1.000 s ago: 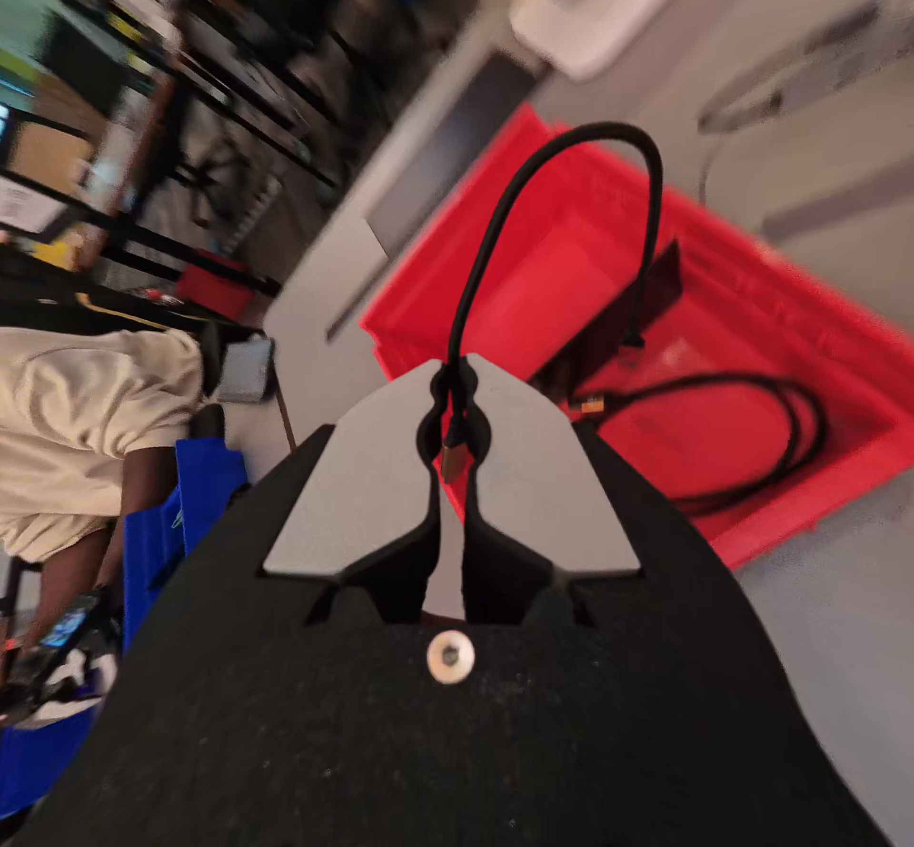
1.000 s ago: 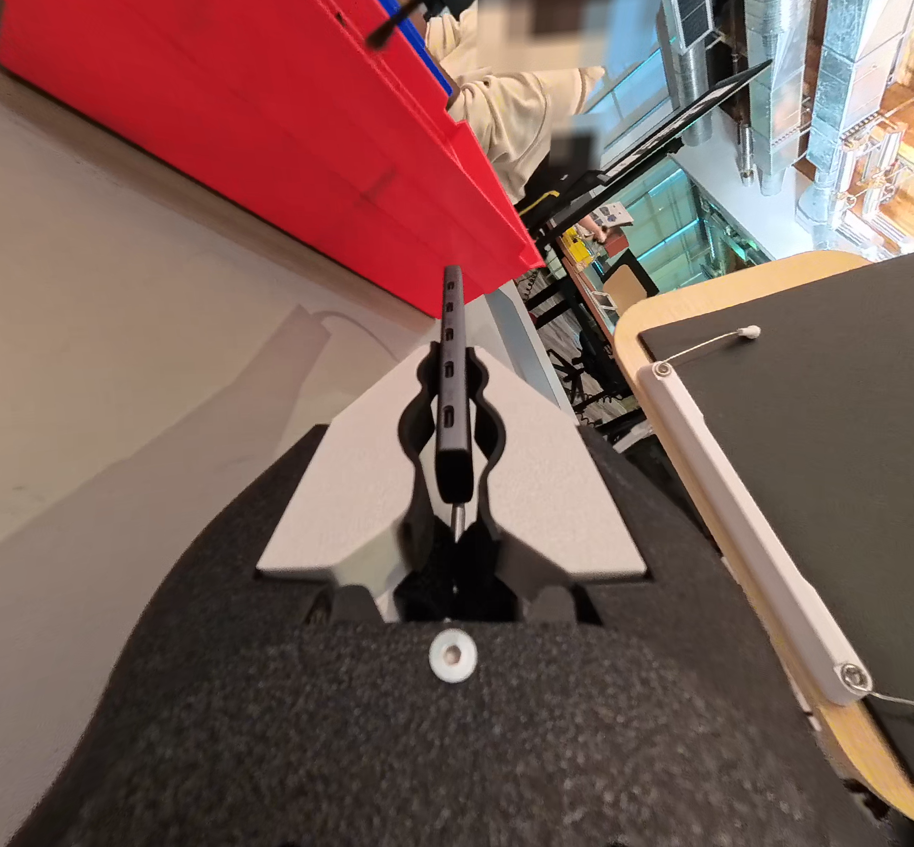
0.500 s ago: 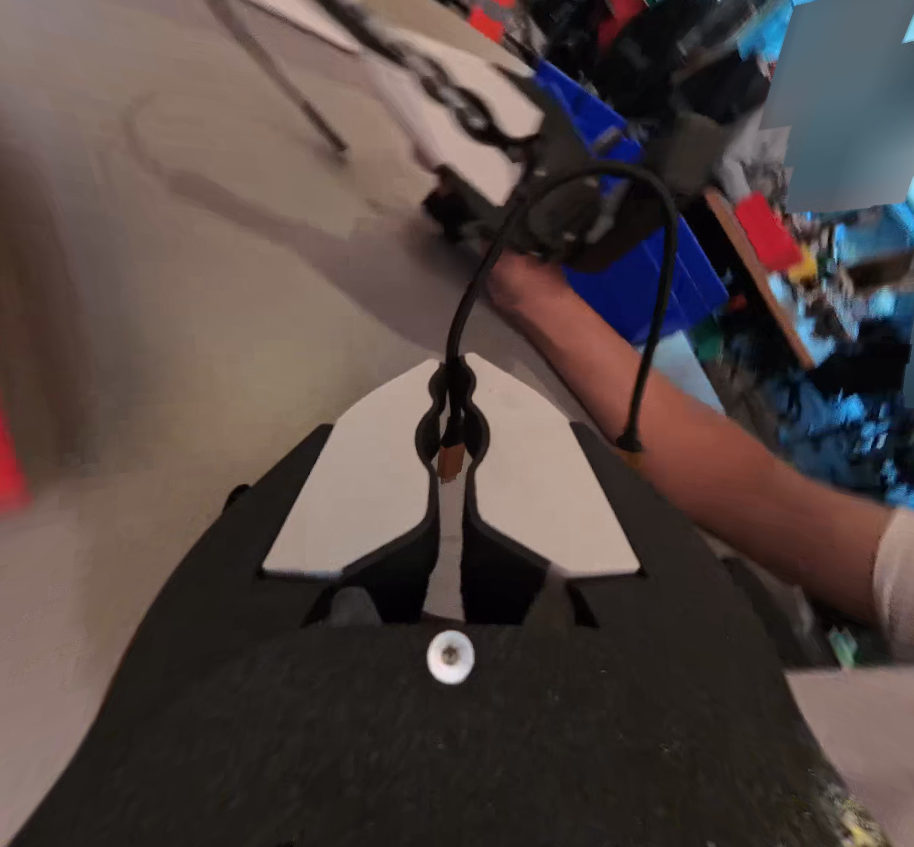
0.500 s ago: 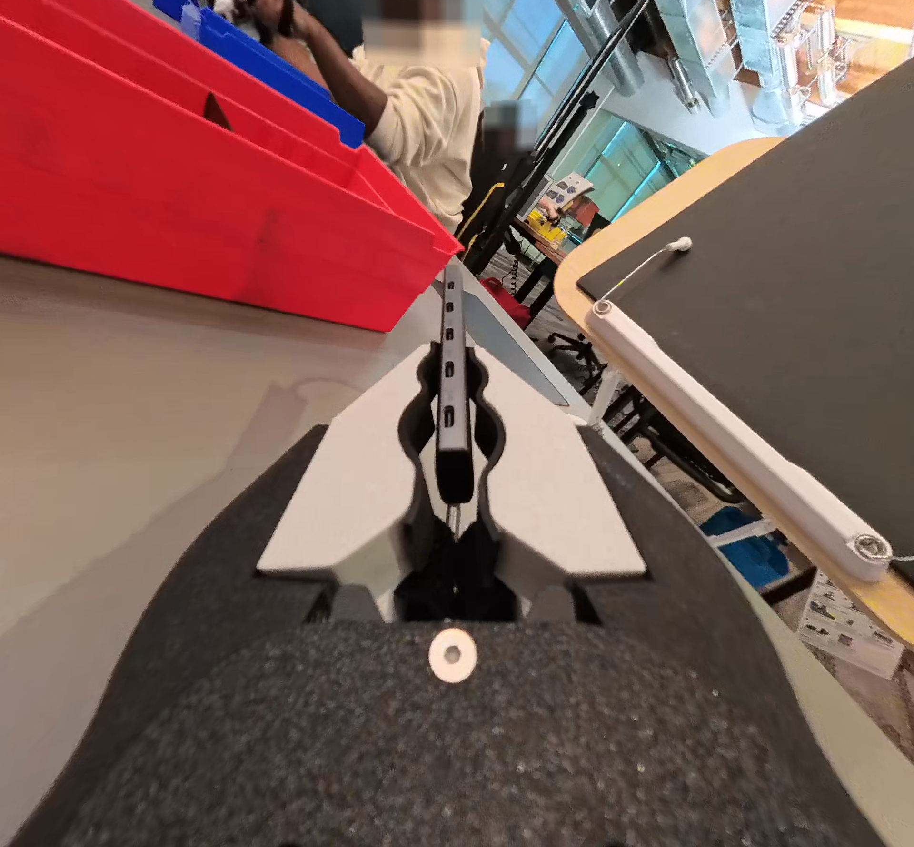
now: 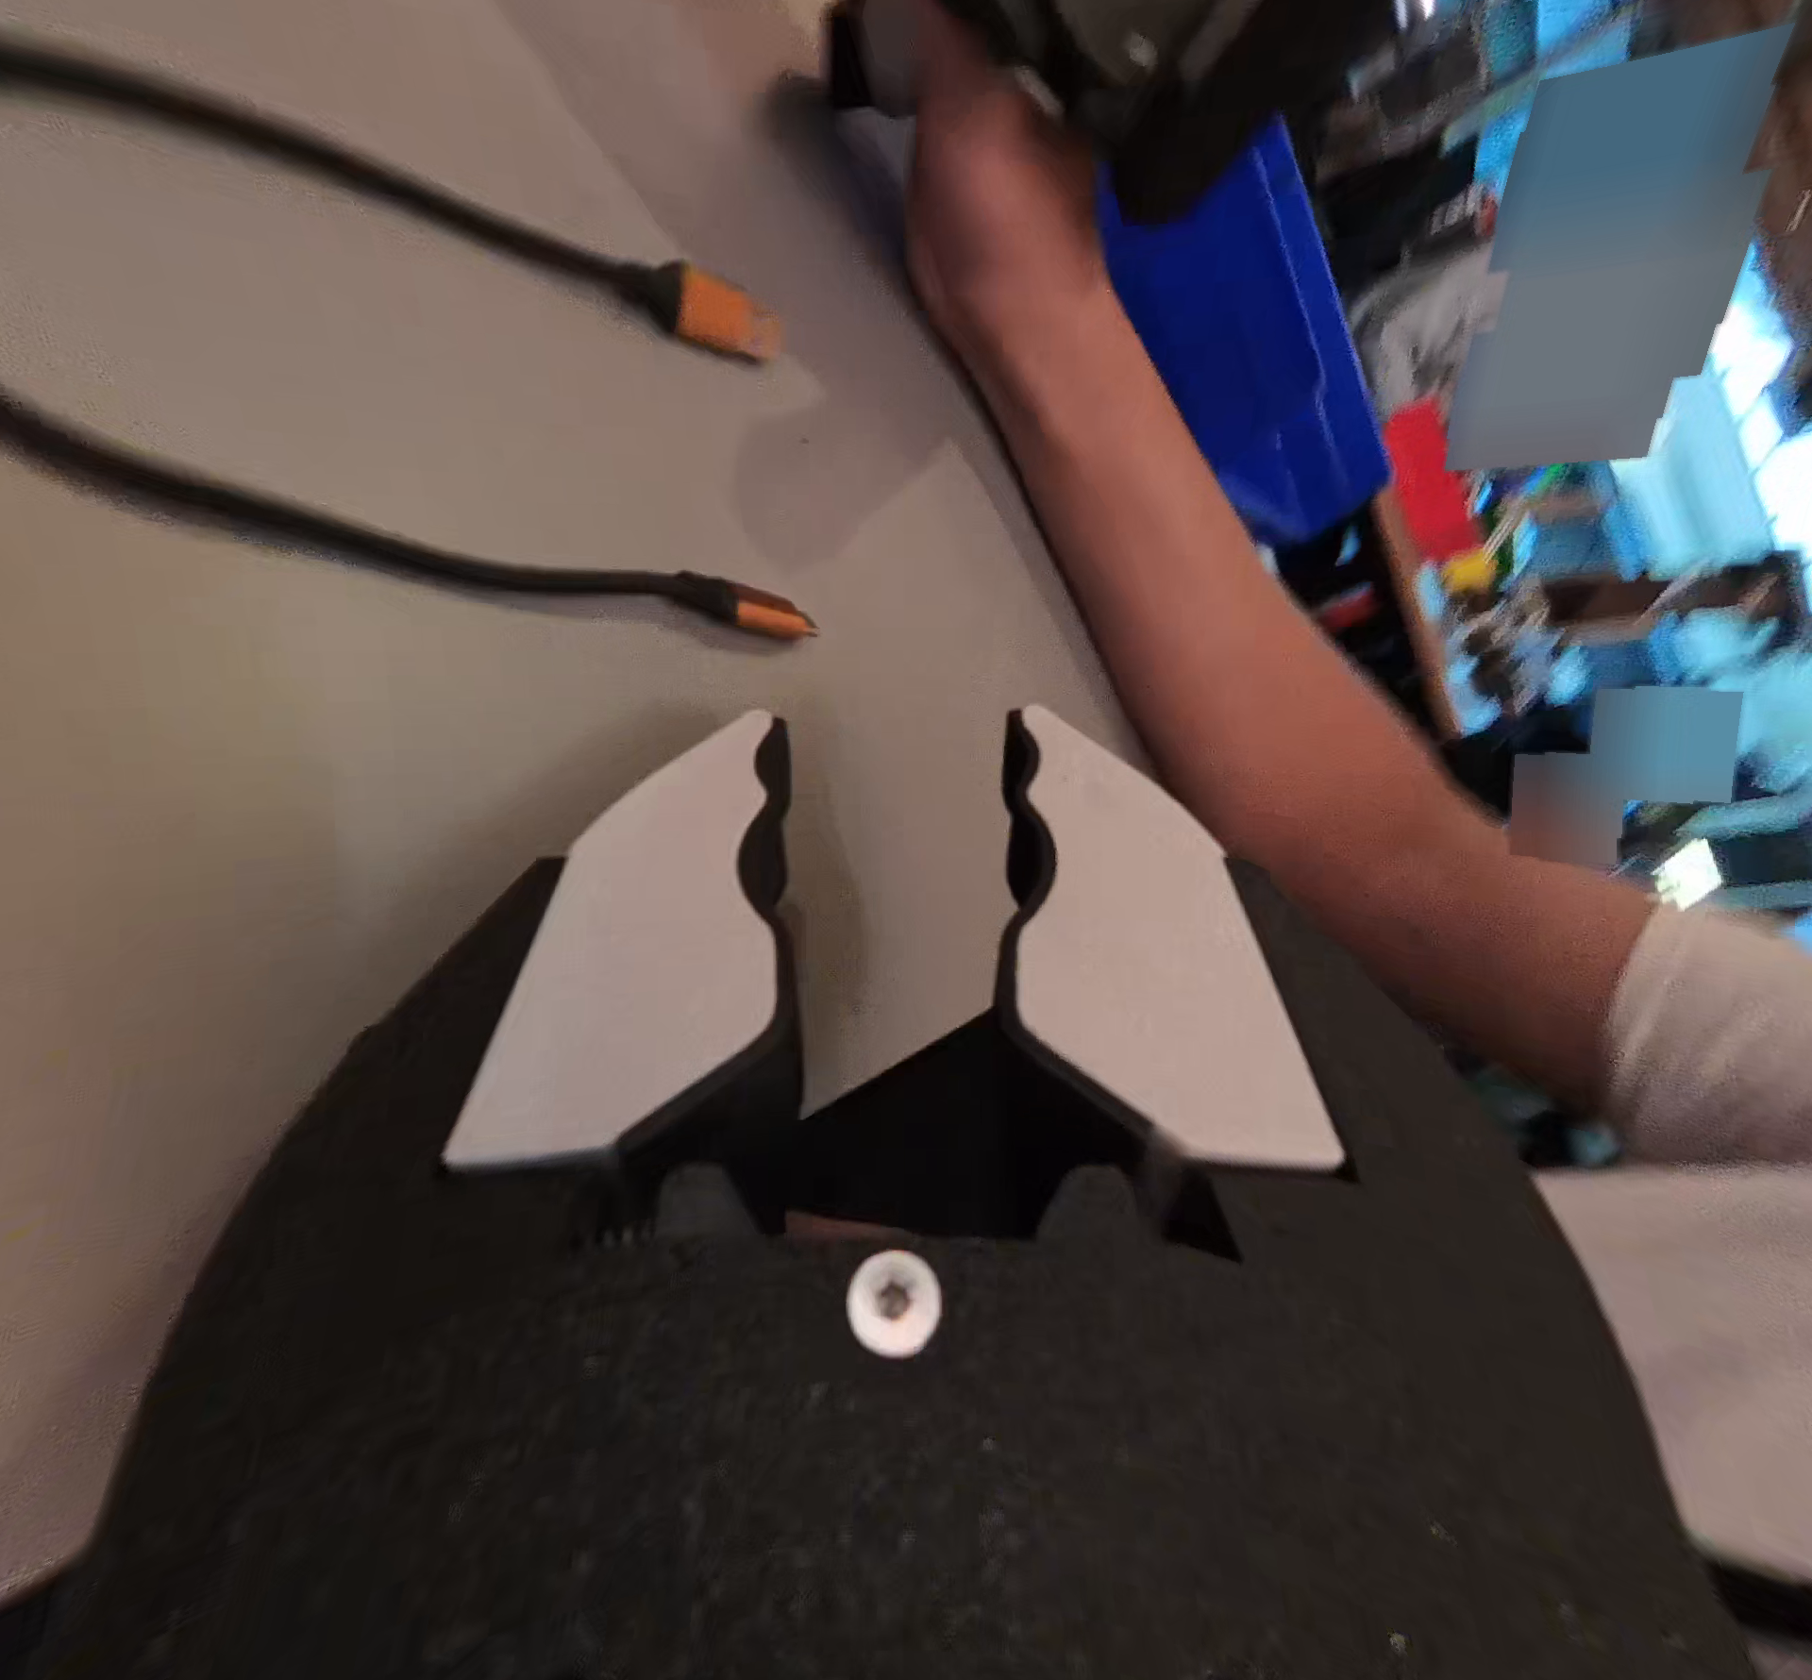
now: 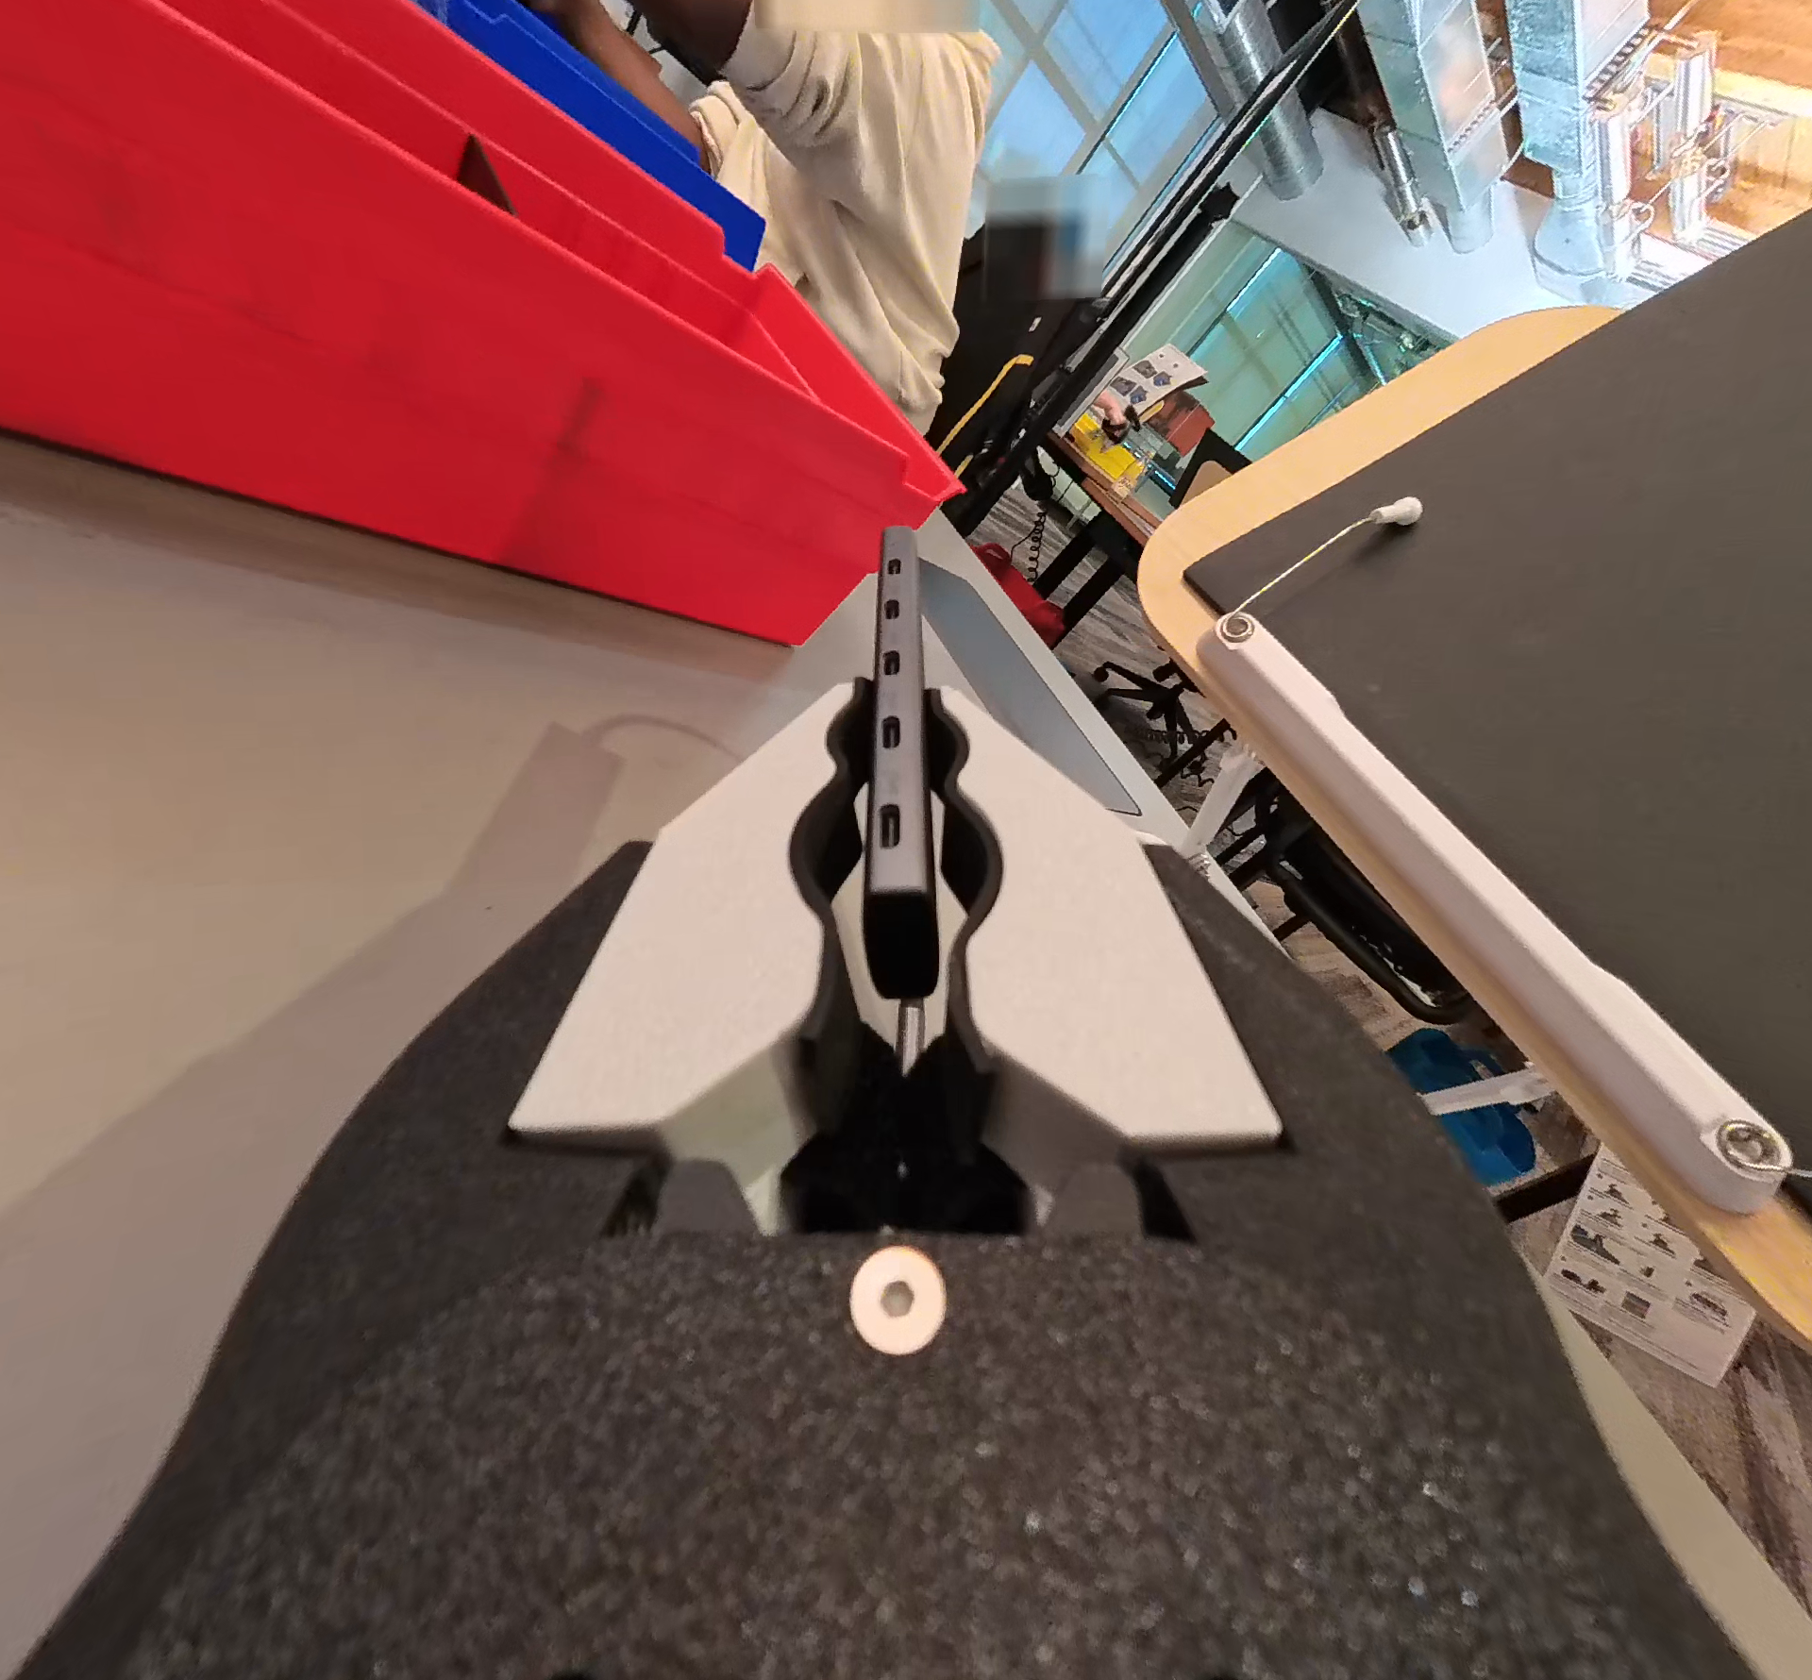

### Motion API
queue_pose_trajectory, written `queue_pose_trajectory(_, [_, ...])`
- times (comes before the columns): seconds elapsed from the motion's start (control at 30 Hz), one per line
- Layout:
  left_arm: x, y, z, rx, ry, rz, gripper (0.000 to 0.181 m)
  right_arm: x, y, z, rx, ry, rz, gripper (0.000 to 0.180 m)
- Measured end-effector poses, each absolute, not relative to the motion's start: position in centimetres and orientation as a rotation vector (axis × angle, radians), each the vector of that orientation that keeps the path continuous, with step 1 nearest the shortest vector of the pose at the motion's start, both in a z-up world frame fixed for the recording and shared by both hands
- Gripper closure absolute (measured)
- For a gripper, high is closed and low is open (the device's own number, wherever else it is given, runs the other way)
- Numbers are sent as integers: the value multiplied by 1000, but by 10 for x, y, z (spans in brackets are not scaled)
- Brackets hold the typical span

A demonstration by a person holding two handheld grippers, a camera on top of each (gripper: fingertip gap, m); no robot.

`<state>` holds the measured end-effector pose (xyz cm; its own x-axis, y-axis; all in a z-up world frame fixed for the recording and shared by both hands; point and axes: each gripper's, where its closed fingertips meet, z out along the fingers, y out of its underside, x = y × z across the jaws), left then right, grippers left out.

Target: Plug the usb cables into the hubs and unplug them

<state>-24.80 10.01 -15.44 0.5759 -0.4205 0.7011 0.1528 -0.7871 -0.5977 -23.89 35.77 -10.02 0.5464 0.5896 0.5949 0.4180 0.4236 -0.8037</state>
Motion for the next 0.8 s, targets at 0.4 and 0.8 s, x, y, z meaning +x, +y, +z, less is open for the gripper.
queue_pose_trajectory(0.4, [-275,134,-176,-1818,1752,-707,144,-242,356,-102,-1187,-1069,148,172])
queue_pose_trajectory(0.8, [-263,168,-172,-1975,1403,-740,177,-244,354,-104,-1169,-1089,129,172])
